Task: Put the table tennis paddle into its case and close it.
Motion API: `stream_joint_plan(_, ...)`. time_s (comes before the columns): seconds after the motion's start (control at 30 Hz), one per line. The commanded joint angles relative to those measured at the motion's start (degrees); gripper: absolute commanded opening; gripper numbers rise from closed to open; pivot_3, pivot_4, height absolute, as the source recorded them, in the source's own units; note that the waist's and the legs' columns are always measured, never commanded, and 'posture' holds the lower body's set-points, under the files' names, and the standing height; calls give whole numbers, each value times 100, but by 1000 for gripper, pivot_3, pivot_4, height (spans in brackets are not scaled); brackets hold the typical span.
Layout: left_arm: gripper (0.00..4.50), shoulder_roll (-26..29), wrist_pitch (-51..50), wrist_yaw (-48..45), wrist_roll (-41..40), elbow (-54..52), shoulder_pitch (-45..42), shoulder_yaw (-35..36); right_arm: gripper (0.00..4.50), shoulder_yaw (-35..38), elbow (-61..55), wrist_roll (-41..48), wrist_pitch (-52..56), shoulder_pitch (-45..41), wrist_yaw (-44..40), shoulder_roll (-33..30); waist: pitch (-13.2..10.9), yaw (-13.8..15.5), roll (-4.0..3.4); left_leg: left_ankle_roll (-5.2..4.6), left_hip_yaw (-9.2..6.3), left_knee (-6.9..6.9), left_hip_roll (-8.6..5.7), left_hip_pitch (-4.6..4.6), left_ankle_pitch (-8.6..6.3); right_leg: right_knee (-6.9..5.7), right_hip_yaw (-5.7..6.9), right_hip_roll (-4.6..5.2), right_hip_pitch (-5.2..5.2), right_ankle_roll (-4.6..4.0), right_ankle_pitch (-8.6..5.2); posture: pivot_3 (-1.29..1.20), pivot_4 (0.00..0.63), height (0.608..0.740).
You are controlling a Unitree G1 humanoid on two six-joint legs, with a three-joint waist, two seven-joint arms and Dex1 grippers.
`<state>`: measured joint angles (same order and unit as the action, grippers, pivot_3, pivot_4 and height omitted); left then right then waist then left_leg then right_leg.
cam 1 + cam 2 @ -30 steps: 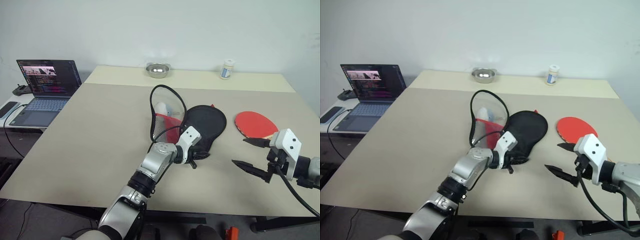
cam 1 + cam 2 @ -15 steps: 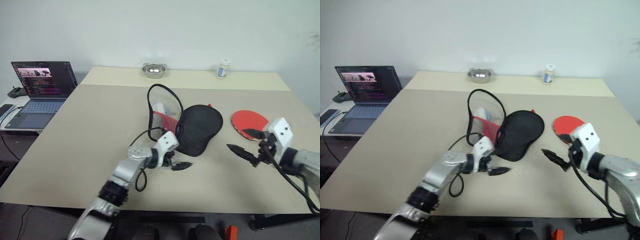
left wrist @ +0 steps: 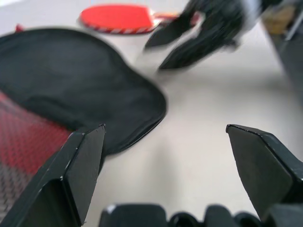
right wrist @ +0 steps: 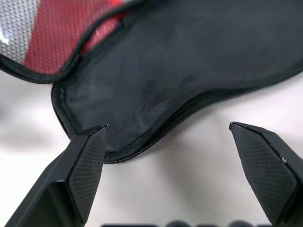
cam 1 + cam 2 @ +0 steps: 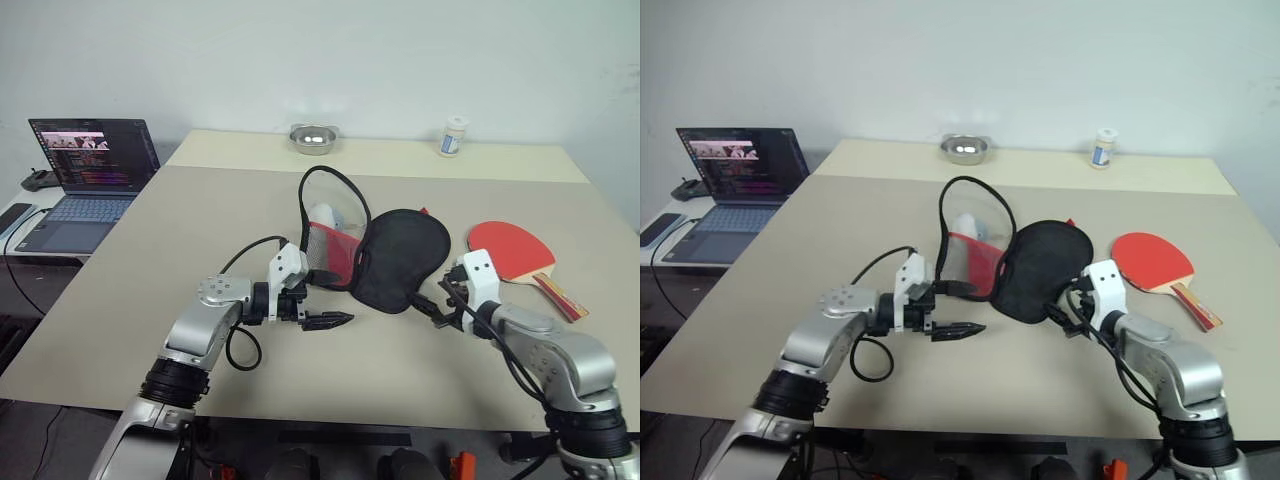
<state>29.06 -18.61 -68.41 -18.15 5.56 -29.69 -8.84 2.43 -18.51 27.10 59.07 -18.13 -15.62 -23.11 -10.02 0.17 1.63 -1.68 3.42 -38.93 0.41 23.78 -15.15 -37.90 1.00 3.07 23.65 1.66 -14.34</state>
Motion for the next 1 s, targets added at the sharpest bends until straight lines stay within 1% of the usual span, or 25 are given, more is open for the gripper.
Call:
stream_joint_plan(0.03,4444,4,-40,3,-144,-256,-94,83,4500,-100,261,-203,-180,-265,131,181,0,-12,0,0,0,-1,0,0,0,-1,0,-1,0,1,0,0,150,740)
stream_joint_plan(0.13,4444,-52,-91,70,-120,-275,-159,55,4500,-272,620,-421,-397,-426,178,361,0,-25,0,0,0,-2,0,-2,0,-4,0,-3,0,2,1,0,150,740)
stream_joint_plan(0.27,4444,-82,-115,78,-98,-284,-188,32,4500,-328,729,-473,-475,-570,134,562,0,-32,0,0,0,-2,2,-1,0,-7,-1,-6,2,2,0,0,150,740)
stream_joint_plan(0.37,4500,-104,-132,69,-112,-328,-197,29,3892,-440,791,-604,-577,-607,86,573,0,-31,0,0,0,-2,1,-1,1,-7,-1,-6,2,2,0,0,150,740)
stream_joint_plan(0.5,4500,-99,-77,24,-107,-386,-209,28,2476,-441,785,-705,-585,-606,39,523,0,-32,0,0,0,-1,1,-1,0,-6,-1,-6,2,2,0,0,150,740)
stream_joint_plan(0.57,4500,-88,-40,0,-106,-437,-210,34,1758,-333,772,-693,-533,-610,8,477,0,-32,0,0,0,-1,1,-1,0,-7,-1,-6,3,2,0,0,150,740)
stream_joint_plan(0.6,4500,-82,1,-16,-91,-452,-214,27,1474,-263,768,-658,-485,-613,-2,471,0,-32,0,0,0,-2,1,-1,1,-7,-1,-6,3,2,0,0,150,740)
stream_joint_plan(0.73,4500,-57,117,-89,-25,-512,-257,-41,22,11,691,-487,-201,-570,-102,362,0,-30,0,0,0,-2,1,-1,1,-7,-1,-6,3,2,0,0,150,740)
stream_joint_plan(0.83,4500,-101,169,-84,21,-499,-341,-92,22,184,569,-369,30,-463,-293,82,0,-18,0,0,0,-2,0,0,1,-7,-1,-5,2,2,1,0,150,740)
stream_joint_plan(1.0,4500,-206,177,-123,15,-469,-456,-197,22,225,534,-415,66,-337,-705,-692,0,-25,0,0,0,-1,-1,0,0,-4,-1,-5,2,2,0,0,150,740)
